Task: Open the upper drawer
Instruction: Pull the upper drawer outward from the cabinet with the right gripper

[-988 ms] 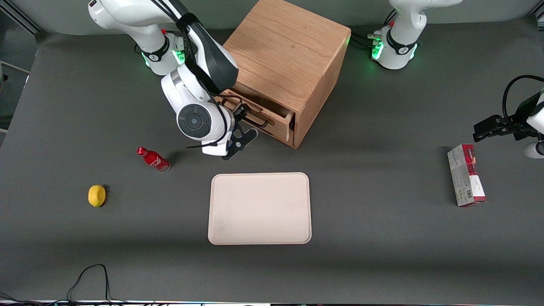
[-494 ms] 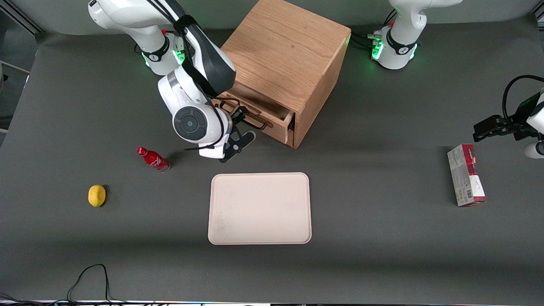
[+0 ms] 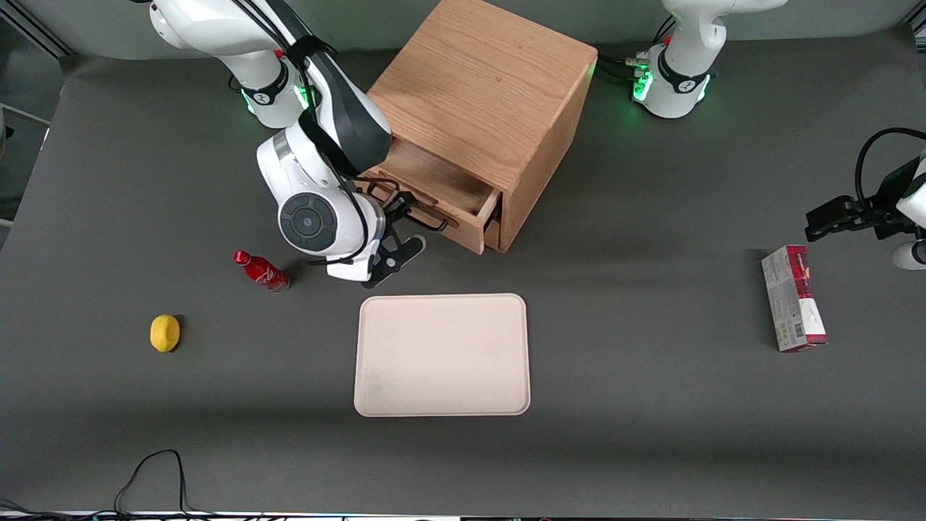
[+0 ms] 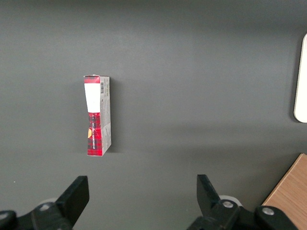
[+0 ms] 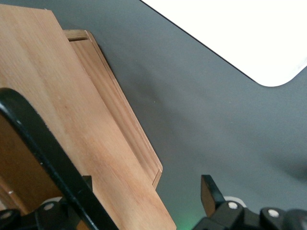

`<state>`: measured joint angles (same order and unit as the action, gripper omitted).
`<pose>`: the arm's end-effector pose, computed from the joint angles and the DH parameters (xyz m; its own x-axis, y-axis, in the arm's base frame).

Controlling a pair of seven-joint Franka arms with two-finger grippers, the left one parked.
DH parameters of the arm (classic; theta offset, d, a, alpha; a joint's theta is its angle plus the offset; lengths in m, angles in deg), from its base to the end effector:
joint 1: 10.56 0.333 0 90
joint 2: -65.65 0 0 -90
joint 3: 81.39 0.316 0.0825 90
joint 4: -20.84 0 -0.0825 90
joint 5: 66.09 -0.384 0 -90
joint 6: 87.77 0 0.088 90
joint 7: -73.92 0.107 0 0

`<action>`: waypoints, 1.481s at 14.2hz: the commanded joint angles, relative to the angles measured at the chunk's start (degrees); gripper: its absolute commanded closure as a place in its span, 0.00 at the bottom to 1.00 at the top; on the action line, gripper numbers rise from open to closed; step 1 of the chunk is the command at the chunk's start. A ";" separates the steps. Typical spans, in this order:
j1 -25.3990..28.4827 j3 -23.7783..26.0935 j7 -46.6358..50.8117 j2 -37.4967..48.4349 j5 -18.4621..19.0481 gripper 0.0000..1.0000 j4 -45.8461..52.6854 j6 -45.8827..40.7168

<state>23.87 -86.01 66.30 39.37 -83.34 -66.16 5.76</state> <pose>0.5433 0.3540 0.3773 0.7691 0.5624 -0.3038 0.4916 -0.8242 -0.2811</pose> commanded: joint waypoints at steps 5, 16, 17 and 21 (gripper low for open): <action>-1.21 0.31 -1.69 -1.06 1.95 0.00 4.38 -1.07; -1.47 0.31 -4.07 -1.94 2.13 0.00 4.73 -1.77; -1.74 0.31 -4.07 -2.20 2.13 0.00 4.82 -1.77; -2.88 0.31 -3.98 -4.12 1.96 0.00 6.74 -1.77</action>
<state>21.99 -86.01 63.61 37.63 -81.96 -62.42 5.09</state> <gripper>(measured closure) 0.000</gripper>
